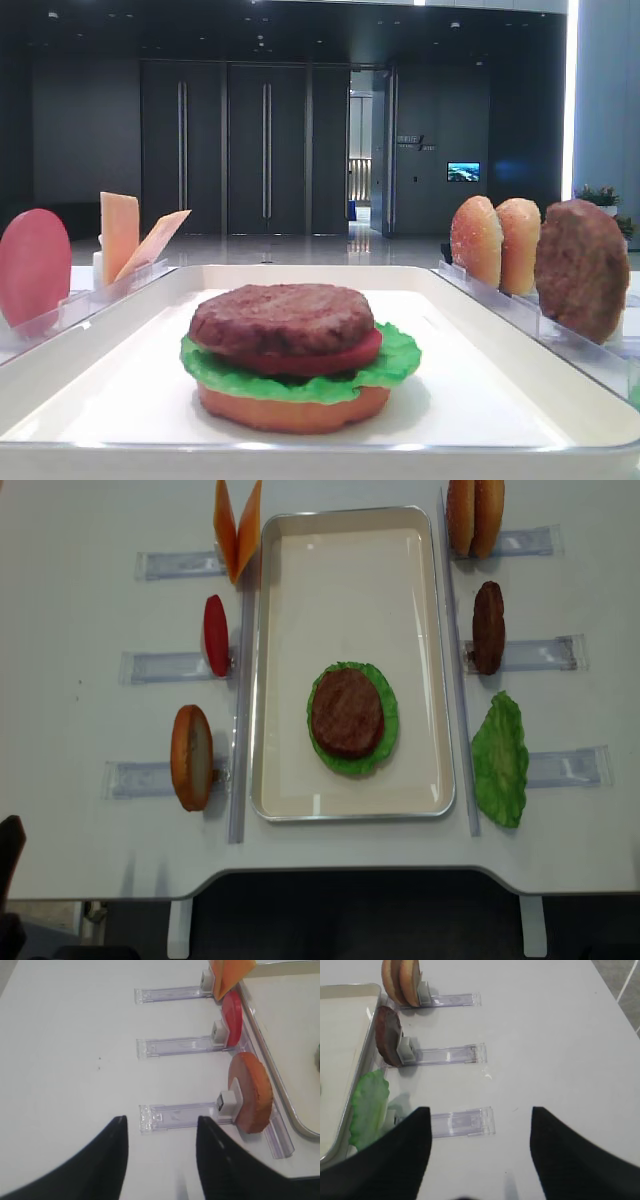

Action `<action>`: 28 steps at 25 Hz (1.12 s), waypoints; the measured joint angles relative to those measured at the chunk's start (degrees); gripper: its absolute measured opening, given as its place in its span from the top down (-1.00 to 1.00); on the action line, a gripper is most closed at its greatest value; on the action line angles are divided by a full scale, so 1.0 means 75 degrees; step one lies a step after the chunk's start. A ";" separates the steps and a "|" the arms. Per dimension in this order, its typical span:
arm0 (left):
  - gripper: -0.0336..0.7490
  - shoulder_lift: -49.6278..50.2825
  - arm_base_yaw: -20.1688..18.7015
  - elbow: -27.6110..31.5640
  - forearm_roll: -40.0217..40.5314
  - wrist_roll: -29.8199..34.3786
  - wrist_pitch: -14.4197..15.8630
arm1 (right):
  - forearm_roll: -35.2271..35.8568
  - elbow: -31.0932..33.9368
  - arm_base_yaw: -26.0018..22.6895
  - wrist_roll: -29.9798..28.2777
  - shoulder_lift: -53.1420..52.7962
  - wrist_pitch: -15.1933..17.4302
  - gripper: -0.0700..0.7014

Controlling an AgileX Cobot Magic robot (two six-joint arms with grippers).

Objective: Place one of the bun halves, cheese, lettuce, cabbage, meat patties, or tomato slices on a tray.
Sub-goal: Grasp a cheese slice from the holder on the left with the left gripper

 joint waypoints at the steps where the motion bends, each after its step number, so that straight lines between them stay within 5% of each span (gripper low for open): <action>1: 0.03 0.0000 0.0000 0.0000 0.0000 0.0000 0.0000 | 0.0000 0.0000 0.0000 0.0000 0.0000 0.0000 -0.26; 17: 0.02 0.0000 0.0000 0.0000 0.0000 0.0000 0.0000 | 0.0000 0.0000 0.0000 0.0000 0.0000 0.0000 -0.26; 22: -0.34 0.0000 0.0000 0.0000 0.0000 -0.0035 0.0000 | 0.0000 0.0000 0.0000 0.0000 0.0000 0.0000 -0.26; 28: -0.42 0.0073 0.0000 -0.0301 0.0156 -0.0160 -0.0006 | 0.0000 0.0000 0.0000 0.0000 0.0000 0.0000 -0.26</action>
